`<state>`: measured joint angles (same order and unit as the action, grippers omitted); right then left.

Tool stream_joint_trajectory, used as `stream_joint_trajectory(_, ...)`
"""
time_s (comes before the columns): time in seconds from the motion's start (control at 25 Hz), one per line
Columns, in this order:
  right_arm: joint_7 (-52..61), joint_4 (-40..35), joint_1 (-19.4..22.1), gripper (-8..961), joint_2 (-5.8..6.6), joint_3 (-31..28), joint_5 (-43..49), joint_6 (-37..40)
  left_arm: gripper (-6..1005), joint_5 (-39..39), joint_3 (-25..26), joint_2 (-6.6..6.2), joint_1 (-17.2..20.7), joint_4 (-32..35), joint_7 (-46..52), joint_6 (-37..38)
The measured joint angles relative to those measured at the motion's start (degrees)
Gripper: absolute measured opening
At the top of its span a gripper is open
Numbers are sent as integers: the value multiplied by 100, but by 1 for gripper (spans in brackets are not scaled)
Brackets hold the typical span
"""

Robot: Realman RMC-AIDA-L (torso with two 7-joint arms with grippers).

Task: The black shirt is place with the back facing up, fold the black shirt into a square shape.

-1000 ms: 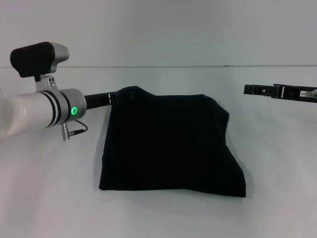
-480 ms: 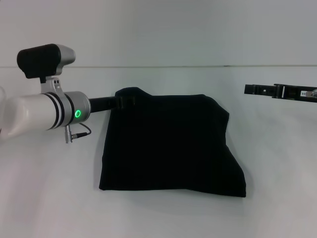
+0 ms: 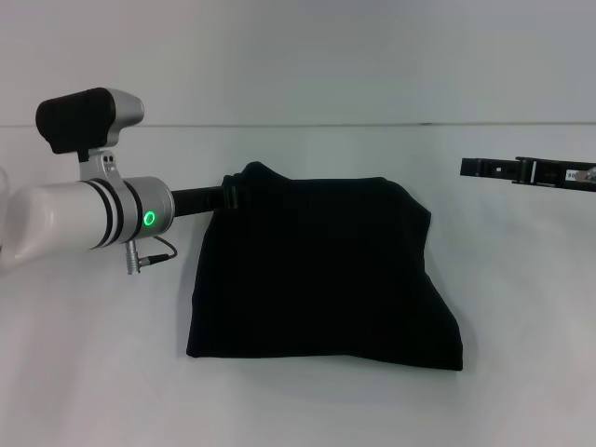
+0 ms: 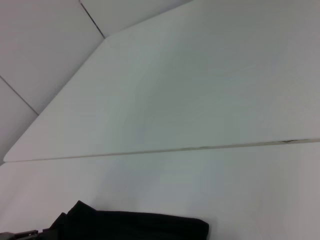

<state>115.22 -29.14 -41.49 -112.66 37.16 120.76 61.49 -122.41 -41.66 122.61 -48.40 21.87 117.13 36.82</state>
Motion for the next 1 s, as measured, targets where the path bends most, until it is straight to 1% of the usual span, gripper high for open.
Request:
stream_joint_trajectory(0.28, -1, 7, 0, 927, -6, 28, 0, -39, 218, 253, 14, 1, 8, 2, -2, -25)
stream_joint_trajectory(0.32, -2, 10, 0, 927, -11, 35, 0, -35, 4, 332, 15, 7, 32, 3, -11, -45)
stream_joint_trajectory(0.44, -8, 19, -9, 927, -20, 74, 18, 5, 3, 390, 25, 14, 63, 15, -9, -59)
stream_joint_trajectory(0.48, -9, 22, -16, 927, -29, 105, 25, 14, 3, 432, 166, 24, 149, 49, 13, -45)
stream_joint_trajectory(0.68, -9, 31, -24, 927, -68, 206, 32, 20, 3, 651, 464, 8, 293, 79, -23, 214)
stream_joint_trajectory(0.84, -9, 32, -26, 928, -74, 214, 35, 27, 4, 812, 507, -7, 393, 180, -26, 406)
stream_joint_trajectory(1.0, -9, 32, -41, 928, -74, 214, 35, 29, 4, 822, 528, -9, 407, 179, -27, 393)
